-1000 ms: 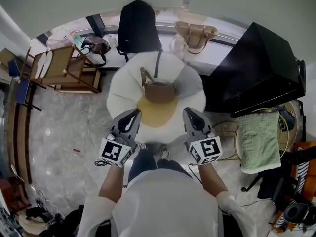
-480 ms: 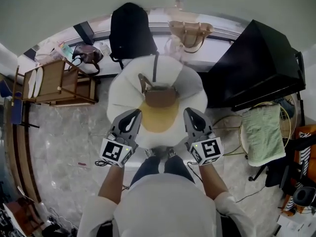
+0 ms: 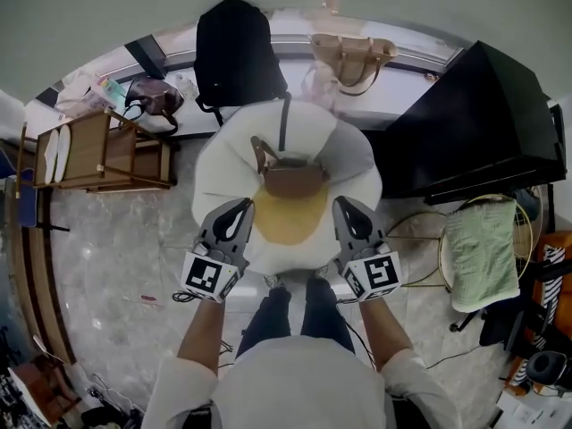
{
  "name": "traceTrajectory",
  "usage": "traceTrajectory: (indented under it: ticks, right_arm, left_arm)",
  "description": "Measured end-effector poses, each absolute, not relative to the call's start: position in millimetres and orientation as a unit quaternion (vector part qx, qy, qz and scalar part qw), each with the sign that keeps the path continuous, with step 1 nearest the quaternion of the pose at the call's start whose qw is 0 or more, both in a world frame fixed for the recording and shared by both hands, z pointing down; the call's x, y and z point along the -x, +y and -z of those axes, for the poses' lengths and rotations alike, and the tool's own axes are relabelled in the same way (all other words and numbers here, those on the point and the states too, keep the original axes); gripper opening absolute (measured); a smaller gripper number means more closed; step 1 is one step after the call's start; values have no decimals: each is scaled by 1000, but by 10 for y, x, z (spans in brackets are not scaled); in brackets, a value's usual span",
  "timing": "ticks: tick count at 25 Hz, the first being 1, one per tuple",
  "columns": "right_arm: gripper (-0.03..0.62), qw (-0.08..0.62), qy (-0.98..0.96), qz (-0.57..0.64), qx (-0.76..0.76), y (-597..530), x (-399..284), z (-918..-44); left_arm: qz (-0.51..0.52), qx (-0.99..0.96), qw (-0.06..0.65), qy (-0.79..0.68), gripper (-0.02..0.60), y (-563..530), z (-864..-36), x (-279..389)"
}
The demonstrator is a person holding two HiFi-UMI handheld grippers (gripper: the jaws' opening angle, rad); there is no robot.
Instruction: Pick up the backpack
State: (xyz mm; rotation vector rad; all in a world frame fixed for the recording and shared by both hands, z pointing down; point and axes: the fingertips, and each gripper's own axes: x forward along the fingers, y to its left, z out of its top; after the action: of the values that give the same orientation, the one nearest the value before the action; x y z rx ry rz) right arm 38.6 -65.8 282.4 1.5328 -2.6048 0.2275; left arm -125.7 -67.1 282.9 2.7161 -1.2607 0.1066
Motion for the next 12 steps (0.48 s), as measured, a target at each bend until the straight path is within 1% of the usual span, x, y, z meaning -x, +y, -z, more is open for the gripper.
traceTrajectory:
  ticks: [6,12]
  right_arm:
    - [34,65,-863,-87,-494,-1022,-514,-3146]
    - [34,68,-869,-94,-481,-1196,-628,-3521]
  left_arm:
    - [-43,-894,85,-438,37,-1001,-3139,1197]
    - [-32,-891,95,-443,37,-1216,-3427,987]
